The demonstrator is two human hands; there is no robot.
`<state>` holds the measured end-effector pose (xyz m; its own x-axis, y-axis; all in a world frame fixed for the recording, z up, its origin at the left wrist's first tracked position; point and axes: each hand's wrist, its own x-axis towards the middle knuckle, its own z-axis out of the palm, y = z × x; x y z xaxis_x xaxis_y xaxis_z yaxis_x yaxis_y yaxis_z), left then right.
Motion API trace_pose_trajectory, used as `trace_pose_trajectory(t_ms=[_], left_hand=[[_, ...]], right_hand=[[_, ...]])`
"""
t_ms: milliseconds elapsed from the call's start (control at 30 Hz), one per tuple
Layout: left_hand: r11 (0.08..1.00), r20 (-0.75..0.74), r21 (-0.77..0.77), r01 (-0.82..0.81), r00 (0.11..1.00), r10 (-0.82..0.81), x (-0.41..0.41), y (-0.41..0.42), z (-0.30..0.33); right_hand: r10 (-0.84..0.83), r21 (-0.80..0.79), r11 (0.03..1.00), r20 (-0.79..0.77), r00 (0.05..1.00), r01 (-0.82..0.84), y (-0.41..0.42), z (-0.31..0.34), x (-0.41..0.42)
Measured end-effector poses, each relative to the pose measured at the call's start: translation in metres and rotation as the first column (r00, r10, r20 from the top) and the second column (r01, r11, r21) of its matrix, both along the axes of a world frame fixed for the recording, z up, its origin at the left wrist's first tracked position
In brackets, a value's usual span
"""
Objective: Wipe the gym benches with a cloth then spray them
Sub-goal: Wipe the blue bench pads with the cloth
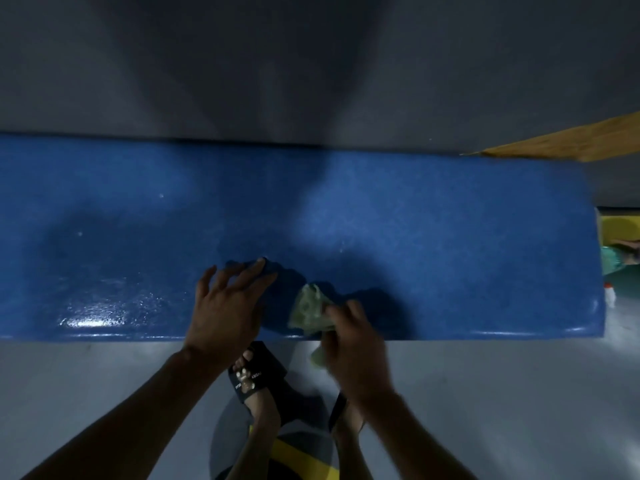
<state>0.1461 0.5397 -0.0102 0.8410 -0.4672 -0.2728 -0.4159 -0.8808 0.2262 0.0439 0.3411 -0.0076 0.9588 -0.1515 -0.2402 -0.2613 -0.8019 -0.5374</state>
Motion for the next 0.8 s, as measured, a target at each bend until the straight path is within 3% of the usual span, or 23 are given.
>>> trace_pose_trajectory(t_ms=[67,200,300,467,600,700,800], left_hand=[[0.999,0.004,-0.035,0.01,1.0,-0.01,0.002,0.007,0.0],[0.991,-0.008,-0.127,0.03,0.999,-0.031,0.006,0.019,-0.003],[0.981,0.011,-0.191,0.019,1.0,-0.017,0.008,0.028,-0.003],[0.979,-0.004,-0.203,-0.02,1.0,0.019,0.009,0.046,0.005],[0.977,-0.028,-0.2,-0.078,0.997,0.074,0.016,0.053,0.014],[0.975,-0.02,-0.198,-0.097,0.995,0.095,0.02,0.058,0.014],[0.974,-0.013,-0.205,-0.098,0.995,0.097,0.024,0.063,0.01]], right_hand=[[-0.073,-0.11,0.991,0.008,0.997,0.073,-0.047,-0.001,-0.001],[-0.426,-0.276,0.866,0.026,0.904,0.416,-0.146,0.008,-0.016],[-0.538,-0.301,0.799,0.028,0.842,0.521,-0.131,0.002,-0.019],[-0.425,-0.096,0.894,0.134,0.895,0.438,0.032,-0.022,0.018],[-0.076,0.018,0.997,0.115,0.99,0.074,0.123,-0.016,0.033],[0.117,0.076,0.99,0.073,0.99,-0.123,0.108,-0.012,0.037],[0.063,0.0,0.998,0.084,0.994,-0.064,0.029,-0.009,0.032]])
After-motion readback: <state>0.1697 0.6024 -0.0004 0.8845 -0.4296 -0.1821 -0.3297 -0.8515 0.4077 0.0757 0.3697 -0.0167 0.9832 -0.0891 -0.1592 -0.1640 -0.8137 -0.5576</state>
